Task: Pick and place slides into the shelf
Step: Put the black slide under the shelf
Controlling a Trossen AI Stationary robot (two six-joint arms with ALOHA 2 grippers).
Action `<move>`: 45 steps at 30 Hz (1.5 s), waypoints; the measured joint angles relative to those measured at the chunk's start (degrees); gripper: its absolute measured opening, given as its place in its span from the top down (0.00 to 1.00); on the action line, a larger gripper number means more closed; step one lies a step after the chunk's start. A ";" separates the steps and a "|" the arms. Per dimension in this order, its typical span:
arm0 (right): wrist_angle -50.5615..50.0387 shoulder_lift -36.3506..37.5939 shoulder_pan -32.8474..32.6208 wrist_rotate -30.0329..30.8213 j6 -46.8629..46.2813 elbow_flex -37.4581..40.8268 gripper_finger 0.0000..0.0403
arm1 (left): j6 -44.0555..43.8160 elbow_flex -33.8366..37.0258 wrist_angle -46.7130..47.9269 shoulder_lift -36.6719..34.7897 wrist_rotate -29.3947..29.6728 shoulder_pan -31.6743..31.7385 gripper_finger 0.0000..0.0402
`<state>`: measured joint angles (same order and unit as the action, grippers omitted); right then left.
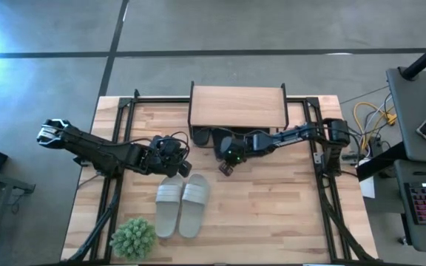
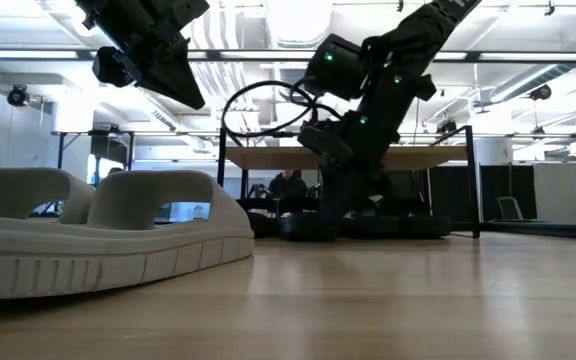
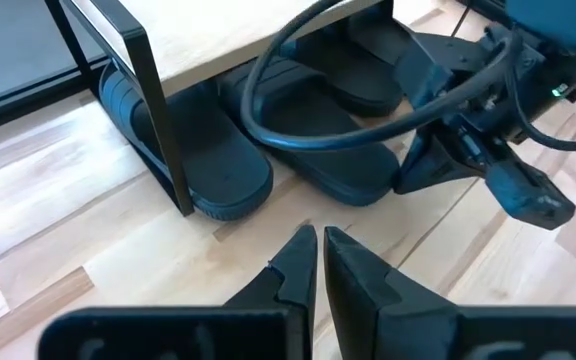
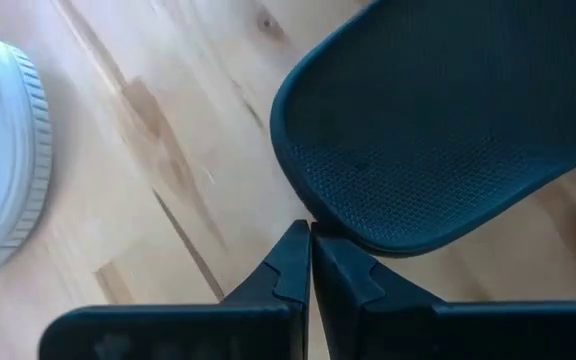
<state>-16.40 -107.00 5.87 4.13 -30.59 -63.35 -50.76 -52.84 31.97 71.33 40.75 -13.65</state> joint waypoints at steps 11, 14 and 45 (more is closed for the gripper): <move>2.30 -0.04 1.58 4.10 3.29 -0.79 0.98 | -1.34 0.00 -0.02 0.00 -0.04 0.00 0.98; 2.44 -0.04 1.64 3.55 3.64 -0.79 0.98 | -1.44 0.00 -0.02 0.00 -0.02 0.00 0.98; -9.00 33.64 -12.29 31.44 -3.93 -0.02 0.98 | 22.68 0.34 -35.20 28.24 3.71 -8.91 0.98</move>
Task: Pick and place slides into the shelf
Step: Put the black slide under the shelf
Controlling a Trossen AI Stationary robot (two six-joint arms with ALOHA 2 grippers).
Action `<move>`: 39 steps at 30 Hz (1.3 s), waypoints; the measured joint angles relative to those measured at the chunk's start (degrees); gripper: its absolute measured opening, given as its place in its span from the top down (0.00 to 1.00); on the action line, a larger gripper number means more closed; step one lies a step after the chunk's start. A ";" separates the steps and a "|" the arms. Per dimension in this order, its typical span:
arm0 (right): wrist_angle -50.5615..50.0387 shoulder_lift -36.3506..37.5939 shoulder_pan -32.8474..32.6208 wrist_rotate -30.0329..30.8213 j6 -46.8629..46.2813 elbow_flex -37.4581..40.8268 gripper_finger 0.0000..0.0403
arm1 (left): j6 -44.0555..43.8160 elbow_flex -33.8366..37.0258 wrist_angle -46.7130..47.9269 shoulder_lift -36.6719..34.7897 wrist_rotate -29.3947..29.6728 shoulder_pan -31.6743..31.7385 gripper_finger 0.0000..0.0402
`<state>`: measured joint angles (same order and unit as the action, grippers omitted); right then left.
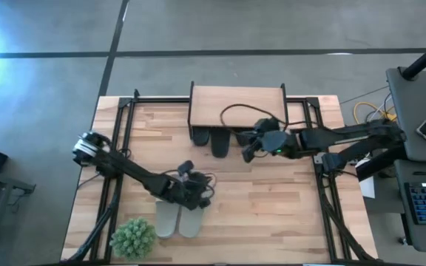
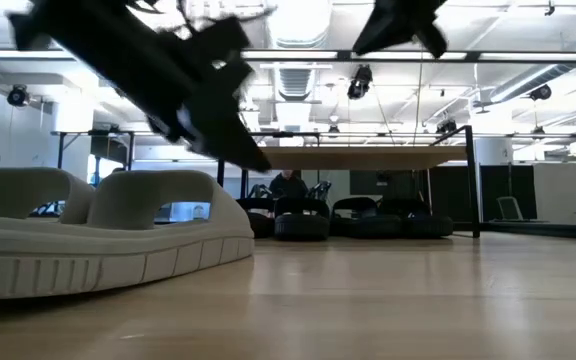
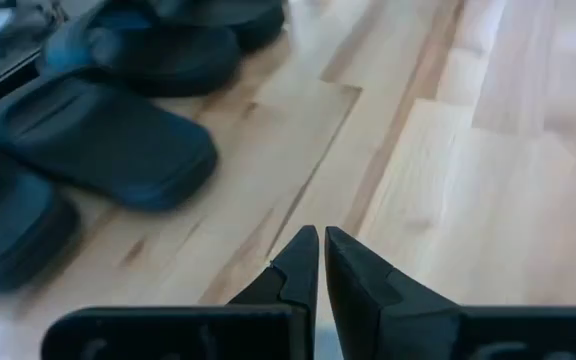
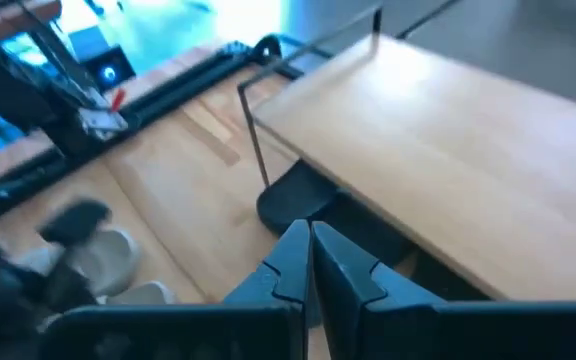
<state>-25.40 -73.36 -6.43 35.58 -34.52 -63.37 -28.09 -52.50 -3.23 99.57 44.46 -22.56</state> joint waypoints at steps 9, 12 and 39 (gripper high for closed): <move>-3.06 8.40 -0.80 7.78 2.02 0.06 0.98 | 0.03 -6.26 -0.35 8.75 0.66 5.43 0.98; -7.19 10.16 -0.80 8.57 2.01 0.08 0.98 | 0.05 -8.13 -0.58 9.79 -1.07 9.25 0.98; -18.57 15.96 0.64 13.59 1.55 1.45 0.98 | 10.71 -8.75 -2.68 9.49 -21.69 19.24 0.98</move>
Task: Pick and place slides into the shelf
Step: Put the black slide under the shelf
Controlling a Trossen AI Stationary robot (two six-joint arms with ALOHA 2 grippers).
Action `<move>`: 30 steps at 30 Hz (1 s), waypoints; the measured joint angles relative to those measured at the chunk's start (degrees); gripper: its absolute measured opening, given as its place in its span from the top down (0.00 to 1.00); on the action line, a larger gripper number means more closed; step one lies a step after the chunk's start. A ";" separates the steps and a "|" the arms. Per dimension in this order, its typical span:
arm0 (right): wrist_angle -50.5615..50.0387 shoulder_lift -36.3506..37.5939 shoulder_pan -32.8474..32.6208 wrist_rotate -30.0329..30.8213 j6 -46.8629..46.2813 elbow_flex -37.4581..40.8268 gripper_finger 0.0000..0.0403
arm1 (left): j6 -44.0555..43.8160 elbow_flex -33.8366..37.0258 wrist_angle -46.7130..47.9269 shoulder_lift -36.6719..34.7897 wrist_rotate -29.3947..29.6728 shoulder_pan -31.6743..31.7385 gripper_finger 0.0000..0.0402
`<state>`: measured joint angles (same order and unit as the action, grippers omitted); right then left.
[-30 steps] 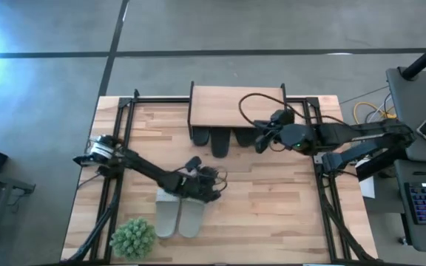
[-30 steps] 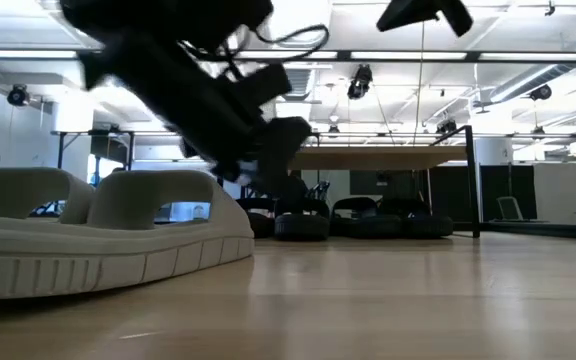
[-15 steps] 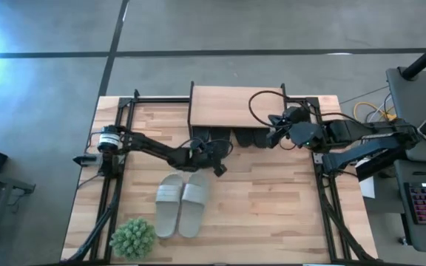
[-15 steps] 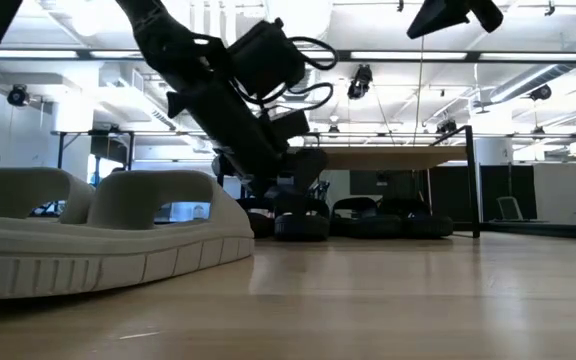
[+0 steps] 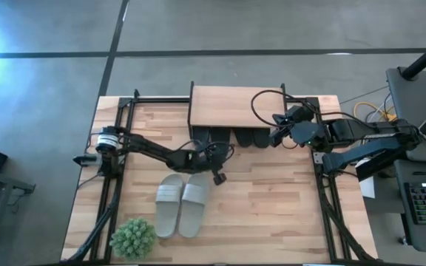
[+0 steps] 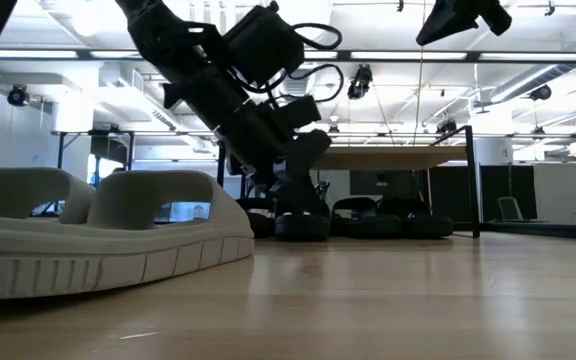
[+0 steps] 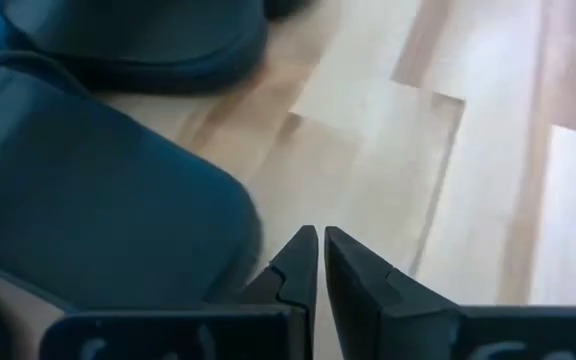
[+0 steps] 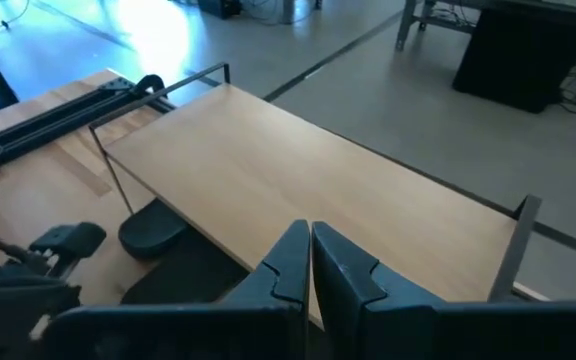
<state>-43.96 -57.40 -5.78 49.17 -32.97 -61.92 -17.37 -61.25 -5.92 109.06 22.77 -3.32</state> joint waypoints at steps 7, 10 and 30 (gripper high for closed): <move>-1.93 0.04 0.20 -0.02 -0.02 0.07 0.98 | -0.12 0.31 0.41 1.99 -0.45 2.90 0.98; -2.72 0.04 0.20 -0.02 -0.02 0.12 0.98 | 0.20 0.02 0.08 3.43 -1.65 4.32 0.98; -4.46 -0.03 0.20 -0.04 -0.10 0.20 0.98 | 4.26 -2.67 0.25 5.03 2.94 9.98 0.98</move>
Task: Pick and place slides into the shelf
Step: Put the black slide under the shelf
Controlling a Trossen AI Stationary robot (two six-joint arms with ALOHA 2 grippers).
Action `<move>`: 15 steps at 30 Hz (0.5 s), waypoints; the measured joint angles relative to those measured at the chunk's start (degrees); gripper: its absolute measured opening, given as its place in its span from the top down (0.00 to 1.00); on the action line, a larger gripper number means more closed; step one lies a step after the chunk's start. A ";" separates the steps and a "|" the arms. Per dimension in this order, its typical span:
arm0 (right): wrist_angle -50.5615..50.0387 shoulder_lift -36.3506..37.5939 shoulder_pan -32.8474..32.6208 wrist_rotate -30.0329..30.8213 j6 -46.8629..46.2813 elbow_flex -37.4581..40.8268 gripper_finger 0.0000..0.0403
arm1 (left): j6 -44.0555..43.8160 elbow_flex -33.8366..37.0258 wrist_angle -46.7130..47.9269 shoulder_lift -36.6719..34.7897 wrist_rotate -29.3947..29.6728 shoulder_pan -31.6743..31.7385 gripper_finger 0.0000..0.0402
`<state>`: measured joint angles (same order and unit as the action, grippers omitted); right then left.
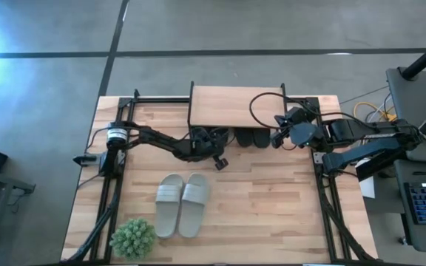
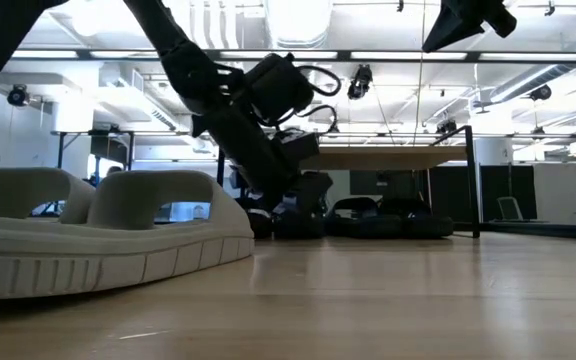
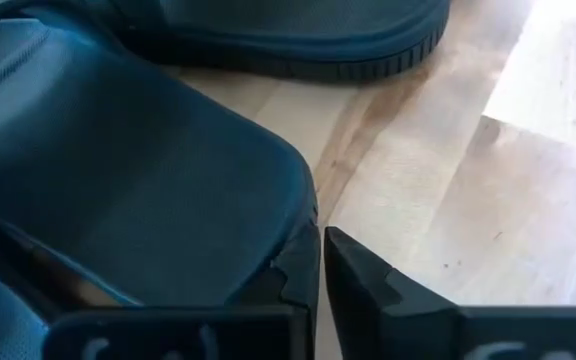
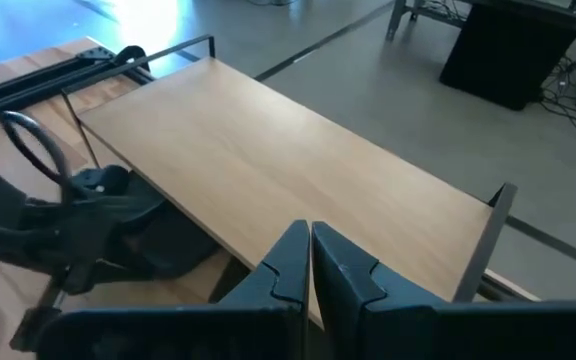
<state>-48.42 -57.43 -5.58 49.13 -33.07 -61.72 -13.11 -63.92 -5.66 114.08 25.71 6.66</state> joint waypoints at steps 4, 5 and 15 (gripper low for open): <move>-1.46 0.00 0.00 0.00 -1.03 0.13 0.98 | -0.06 0.02 -0.59 0.00 -1.68 0.41 0.98; -1.84 0.00 0.00 0.01 -1.38 0.14 0.98 | -0.08 0.02 -0.92 0.00 -1.62 0.37 0.98; -3.83 0.00 0.00 -1.51 -3.33 0.22 0.98 | -3.14 -0.72 -5.81 -2.25 -8.69 -1.21 0.98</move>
<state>-52.25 -57.43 -5.58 47.62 -36.40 -61.50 -16.25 -64.64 -11.47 111.83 17.02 5.45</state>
